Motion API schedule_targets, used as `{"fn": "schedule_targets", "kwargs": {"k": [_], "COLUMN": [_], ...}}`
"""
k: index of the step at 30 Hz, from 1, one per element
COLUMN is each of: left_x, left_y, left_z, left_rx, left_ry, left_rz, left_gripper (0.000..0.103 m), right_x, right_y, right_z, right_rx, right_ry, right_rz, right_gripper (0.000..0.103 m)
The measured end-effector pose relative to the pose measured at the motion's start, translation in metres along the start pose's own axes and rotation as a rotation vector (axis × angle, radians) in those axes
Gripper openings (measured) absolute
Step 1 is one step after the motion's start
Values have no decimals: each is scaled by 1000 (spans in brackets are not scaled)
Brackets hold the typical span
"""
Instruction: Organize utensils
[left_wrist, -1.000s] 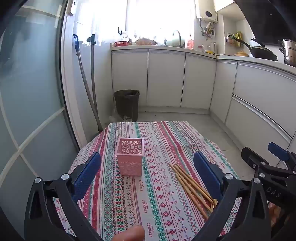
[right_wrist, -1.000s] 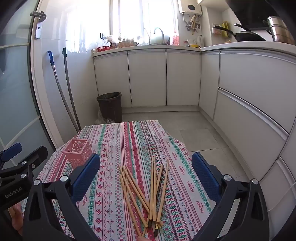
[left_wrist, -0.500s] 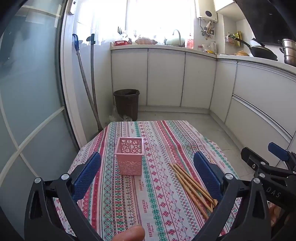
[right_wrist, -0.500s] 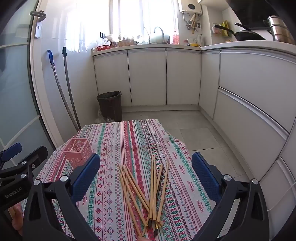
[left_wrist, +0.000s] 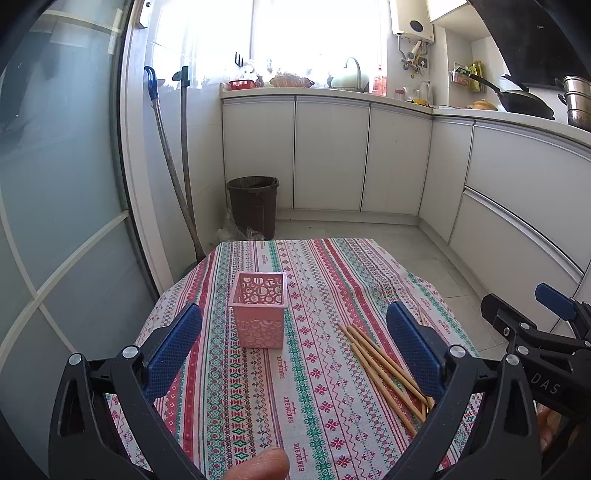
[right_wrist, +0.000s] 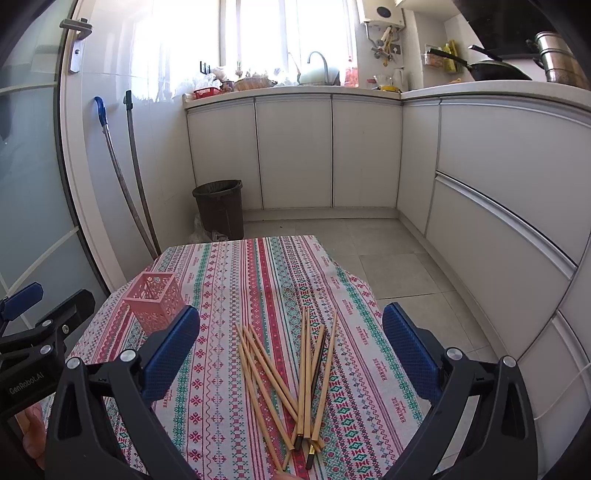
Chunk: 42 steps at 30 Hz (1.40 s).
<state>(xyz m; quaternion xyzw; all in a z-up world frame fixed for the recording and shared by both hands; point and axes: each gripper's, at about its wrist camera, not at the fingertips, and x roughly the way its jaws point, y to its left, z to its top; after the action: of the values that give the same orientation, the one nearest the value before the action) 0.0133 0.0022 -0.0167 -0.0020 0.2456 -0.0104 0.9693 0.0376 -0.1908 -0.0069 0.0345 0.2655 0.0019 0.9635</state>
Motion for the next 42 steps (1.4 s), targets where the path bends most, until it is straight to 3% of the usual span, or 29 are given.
{"fn": "schedule_targets", "kwargs": {"k": [9,13,18,21,22,28,31,32,34,36,40,42], "left_x": [4,17,57,83,90,140,188,205,239,270,303,312], "left_y": [3,4,-8,-32,-40,-99,-120,-125,-135,-146,-154,-152], "left_z": [-2,-6,-25,-45,-49,-39,-21,-17,-11,-9,-7,-5], "left_rx": [-15,-41,-58,3,22,122,99,82,64,47,31,24], "left_ry": [16,93,323,469,501,597,648,673,733,799,849,854], "left_rz": [3,-21,-118,-152,-167,-226,-240,-238,-225,-213,-195,-190], "left_gripper": [96,96,96,96,96,96,95,92,60,47,31,26], "right_x": [-1,3,18,41,47,103,122,125,129,135,157,163], "right_y": [-4,-15,-65,-99,-106,-171,-196,-201,-207,-209,-208,-207], "right_z": [2,8,35,52,55,29,2,-2,-4,-2,1,-1], "right_rx": [7,65,339,531,544,891,1050,1086,1107,1099,1087,1090], "right_ry": [35,73,131,225,242,352,424,427,427,430,481,506], "right_rz": [-4,-4,98,185,183,313,335,358,362,365,462,455], "right_gripper": [96,96,96,96,96,96,97,97,97,97,96,96]}}
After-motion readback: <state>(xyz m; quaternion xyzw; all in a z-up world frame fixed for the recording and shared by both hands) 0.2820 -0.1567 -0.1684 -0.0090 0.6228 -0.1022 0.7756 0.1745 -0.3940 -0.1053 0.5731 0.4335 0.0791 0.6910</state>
